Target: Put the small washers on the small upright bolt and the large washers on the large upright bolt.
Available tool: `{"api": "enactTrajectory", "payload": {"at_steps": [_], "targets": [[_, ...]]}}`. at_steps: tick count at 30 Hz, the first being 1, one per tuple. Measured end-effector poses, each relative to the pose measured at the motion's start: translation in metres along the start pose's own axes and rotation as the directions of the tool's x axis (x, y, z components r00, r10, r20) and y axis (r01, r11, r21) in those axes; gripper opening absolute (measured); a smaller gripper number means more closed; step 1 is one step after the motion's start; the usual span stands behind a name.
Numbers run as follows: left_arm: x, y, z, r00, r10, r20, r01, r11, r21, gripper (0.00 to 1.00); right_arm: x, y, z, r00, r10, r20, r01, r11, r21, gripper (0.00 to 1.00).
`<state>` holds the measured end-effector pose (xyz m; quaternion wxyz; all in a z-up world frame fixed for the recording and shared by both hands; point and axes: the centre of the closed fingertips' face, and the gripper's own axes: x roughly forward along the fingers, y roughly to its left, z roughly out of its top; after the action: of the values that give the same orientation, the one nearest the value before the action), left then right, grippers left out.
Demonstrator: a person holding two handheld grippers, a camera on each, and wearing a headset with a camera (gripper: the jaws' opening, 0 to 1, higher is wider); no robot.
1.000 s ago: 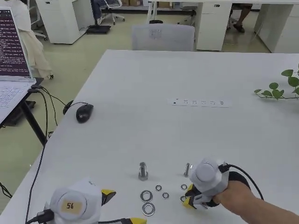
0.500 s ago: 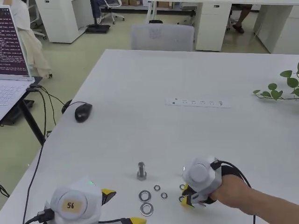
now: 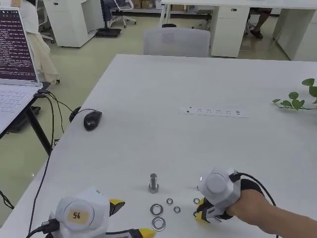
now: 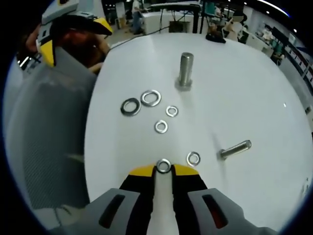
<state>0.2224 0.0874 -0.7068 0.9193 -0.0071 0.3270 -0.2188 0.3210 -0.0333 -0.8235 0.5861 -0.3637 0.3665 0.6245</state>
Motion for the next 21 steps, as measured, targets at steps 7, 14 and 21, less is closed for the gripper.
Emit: {"api": "enactTrajectory", "payload": {"at_steps": [7, 14, 21], "targets": [[-0.003, -0.001, -0.006, 1.0000, -0.001, -0.005, 0.001, 1.000, -0.006, 0.61, -0.002, 0.006, -0.003, 0.9955, 0.041, -0.085, -0.052, 0.991, -0.122, 0.19], [-0.007, -0.001, -0.008, 1.0000, 0.003, 0.002, -0.003, 1.000, -0.014, 0.61, -0.002, 0.004, -0.005, 0.9875, 0.071, -0.140, -0.098, 0.975, -0.200, 0.20], [-0.011, 0.001, -0.009, 0.9999, 0.012, 0.012, -0.011, 1.000, -0.021, 0.61, -0.003, 0.002, -0.005, 0.9825, 0.076, -0.170, -0.117, 0.962, -0.246, 0.17]]}}
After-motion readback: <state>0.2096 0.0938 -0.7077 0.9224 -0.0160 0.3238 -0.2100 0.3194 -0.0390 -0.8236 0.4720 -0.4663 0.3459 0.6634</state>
